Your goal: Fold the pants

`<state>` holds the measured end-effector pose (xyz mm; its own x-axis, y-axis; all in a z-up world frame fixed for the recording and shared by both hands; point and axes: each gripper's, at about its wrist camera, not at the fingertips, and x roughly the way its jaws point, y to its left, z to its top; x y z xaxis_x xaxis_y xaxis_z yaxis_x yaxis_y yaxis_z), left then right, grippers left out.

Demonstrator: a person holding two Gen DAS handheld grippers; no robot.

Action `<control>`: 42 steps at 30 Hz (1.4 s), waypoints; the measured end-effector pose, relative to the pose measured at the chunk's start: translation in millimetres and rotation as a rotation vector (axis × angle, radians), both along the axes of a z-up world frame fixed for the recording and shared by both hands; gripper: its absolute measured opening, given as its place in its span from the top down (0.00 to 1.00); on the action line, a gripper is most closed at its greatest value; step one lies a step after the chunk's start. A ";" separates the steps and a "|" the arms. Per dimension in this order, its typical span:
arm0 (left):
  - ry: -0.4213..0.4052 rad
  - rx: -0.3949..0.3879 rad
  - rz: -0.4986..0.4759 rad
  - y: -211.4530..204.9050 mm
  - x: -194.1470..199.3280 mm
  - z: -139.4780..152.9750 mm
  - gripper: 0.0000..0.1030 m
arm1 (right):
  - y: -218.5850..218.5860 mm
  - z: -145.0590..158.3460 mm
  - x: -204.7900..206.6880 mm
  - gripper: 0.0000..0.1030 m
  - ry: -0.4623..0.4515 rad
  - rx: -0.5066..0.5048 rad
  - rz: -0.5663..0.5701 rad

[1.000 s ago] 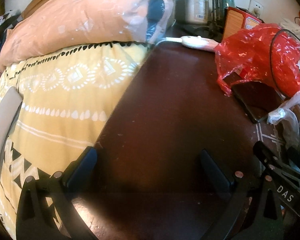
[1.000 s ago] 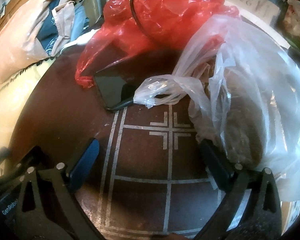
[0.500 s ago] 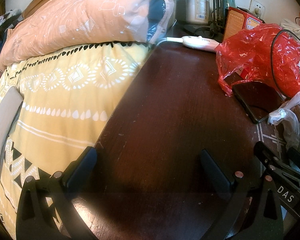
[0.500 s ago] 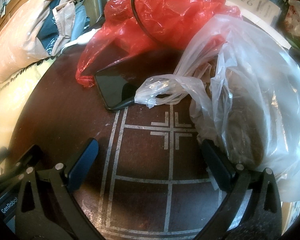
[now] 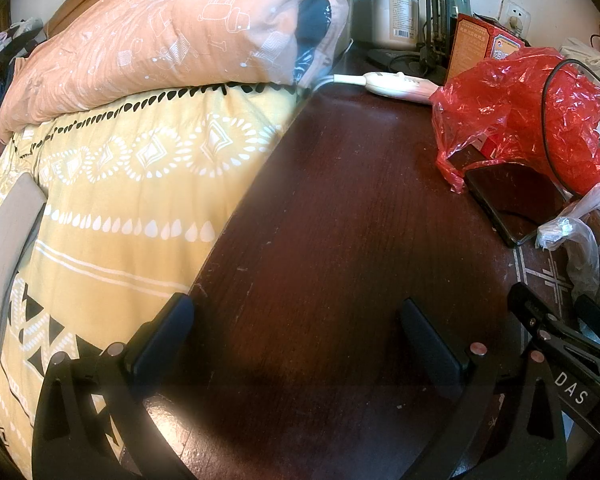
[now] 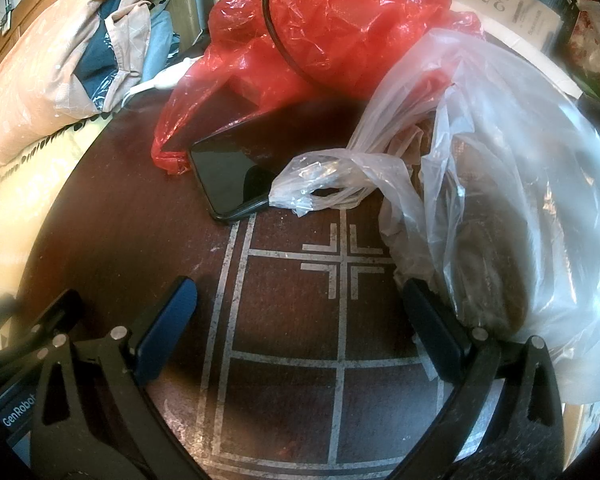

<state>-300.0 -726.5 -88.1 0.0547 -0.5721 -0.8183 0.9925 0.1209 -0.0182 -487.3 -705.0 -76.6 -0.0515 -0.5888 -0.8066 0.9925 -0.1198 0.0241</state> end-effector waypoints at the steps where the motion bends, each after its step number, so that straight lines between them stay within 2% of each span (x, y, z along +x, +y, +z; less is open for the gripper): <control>1: 0.000 0.000 0.000 0.1 -0.2 0.1 0.00 | 0.0 0.0 0.0 0.00 0.000 0.000 0.000; 42: -0.001 0.000 0.004 -0.5 0.8 0.1 0.00 | -0.2 0.0 -0.2 0.00 -0.005 -0.002 0.011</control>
